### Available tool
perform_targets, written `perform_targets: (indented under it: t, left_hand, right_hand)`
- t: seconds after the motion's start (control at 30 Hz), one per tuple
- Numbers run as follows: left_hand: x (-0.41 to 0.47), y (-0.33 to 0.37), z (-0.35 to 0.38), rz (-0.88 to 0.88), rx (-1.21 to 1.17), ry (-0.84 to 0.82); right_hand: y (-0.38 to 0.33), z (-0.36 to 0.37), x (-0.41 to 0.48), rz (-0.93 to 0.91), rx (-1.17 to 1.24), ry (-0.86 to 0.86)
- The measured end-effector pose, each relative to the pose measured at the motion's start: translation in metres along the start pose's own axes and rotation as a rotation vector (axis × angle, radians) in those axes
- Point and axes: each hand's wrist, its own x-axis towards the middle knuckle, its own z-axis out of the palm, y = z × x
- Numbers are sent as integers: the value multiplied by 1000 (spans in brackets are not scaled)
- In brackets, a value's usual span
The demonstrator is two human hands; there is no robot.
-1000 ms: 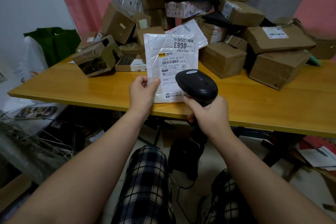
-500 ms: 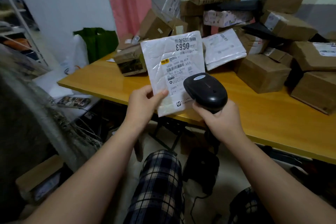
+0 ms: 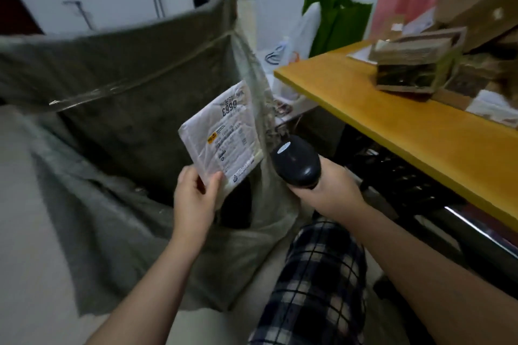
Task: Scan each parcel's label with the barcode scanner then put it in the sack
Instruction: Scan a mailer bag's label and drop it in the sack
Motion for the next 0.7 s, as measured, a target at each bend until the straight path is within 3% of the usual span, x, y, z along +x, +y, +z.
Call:
perform_targets:
  t: [0.17, 0.3, 0.47, 0.6, 0.7]
  left_hand:
    - [22, -38, -24, -19, 216, -44]
    - [46, -58, -34, -8, 475, -168]
    - [74, -85, -31, -151, 904, -442]
    - [73, -111, -18, -310, 1029, -671]
    - [71, -120, -9, -360, 1044, -727]
  right_hand:
    - [-11, 49, 36, -109, -139, -128]
    - [-16, 79, 54, -106, 55, -113]
    - [-24, 114, 60, -7, 293, -56]
    - [-15, 130, 57, 66, 375, -88]
    - [-8, 133, 54, 116, 412, -98]
